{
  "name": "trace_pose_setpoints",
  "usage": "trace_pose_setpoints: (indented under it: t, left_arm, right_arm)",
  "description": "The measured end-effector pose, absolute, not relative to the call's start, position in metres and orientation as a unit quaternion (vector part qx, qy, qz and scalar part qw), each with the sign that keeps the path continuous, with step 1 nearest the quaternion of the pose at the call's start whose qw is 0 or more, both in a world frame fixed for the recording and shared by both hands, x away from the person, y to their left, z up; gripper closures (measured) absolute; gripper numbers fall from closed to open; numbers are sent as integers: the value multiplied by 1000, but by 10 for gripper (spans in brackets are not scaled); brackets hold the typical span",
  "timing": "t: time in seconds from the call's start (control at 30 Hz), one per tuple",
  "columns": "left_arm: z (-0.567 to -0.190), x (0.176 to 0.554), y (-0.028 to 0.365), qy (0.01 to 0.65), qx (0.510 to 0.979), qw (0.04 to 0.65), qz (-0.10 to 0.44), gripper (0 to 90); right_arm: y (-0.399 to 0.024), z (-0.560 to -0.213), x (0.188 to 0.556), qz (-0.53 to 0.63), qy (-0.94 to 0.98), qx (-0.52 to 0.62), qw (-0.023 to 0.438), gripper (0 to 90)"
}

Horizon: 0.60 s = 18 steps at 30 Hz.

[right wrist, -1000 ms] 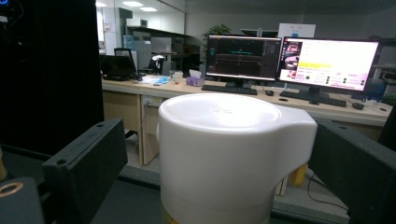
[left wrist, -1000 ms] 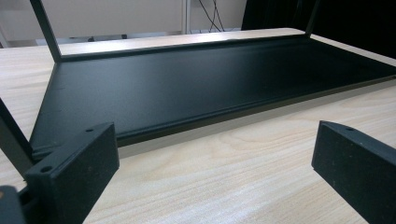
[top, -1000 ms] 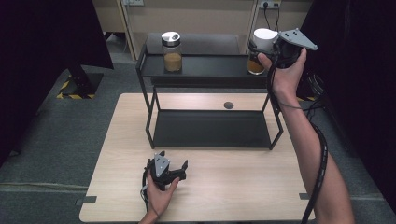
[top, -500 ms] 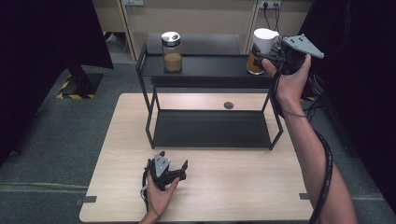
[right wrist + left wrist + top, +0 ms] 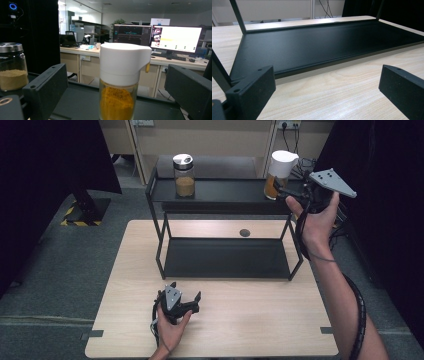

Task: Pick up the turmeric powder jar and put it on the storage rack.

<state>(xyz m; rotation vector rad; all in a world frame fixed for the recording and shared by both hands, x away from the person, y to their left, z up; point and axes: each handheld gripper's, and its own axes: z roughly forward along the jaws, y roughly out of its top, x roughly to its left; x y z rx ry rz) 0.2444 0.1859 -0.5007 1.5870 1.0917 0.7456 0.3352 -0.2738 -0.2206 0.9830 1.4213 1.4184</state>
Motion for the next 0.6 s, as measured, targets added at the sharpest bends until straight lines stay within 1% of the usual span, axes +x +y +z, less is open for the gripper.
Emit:
trace_pose_setpoints:
  t: [0.23, 0.6]
  left_arm:
    - [-501, 244, 185, 451, 661, 511, 314, 0]
    - [-501, 243, 185, 455, 658, 512, 312, 0]
  right_arm:
    - [-279, -231, 315, 573, 576, 386, 437, 46]
    - [-288, -260, 287, 578, 576, 385, 431, 45]
